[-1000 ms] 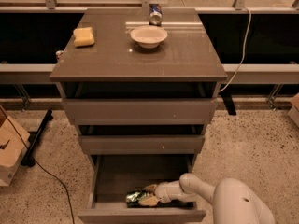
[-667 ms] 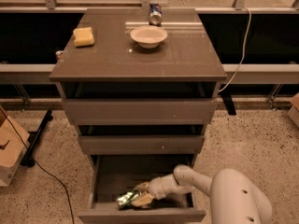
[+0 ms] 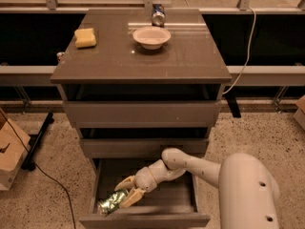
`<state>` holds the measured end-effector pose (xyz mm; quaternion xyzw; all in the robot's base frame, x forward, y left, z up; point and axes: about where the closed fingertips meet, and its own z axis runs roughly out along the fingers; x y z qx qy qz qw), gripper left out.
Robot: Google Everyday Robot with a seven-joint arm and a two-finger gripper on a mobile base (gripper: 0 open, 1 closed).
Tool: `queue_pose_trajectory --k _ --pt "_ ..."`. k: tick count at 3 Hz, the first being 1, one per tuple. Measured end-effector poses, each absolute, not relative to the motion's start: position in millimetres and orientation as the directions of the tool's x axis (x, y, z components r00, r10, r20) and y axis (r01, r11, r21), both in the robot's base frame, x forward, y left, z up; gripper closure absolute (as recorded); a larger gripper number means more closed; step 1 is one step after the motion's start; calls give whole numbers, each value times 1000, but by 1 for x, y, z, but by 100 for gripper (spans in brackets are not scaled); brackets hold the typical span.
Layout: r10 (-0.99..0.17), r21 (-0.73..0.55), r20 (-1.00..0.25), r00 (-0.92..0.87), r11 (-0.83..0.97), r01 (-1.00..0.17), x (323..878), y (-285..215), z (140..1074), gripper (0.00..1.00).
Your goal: Pick green can from bottom drawer and place on counter
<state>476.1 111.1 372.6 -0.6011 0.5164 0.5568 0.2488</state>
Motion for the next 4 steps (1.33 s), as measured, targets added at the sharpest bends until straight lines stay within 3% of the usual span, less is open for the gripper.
queue_pose_trajectory --k 2,4 --pt "-254 173 -966 -51 -487 -856 439 115 456 100" --pt "-264 140 -964 -35 -389 -911 429 106 478 100"
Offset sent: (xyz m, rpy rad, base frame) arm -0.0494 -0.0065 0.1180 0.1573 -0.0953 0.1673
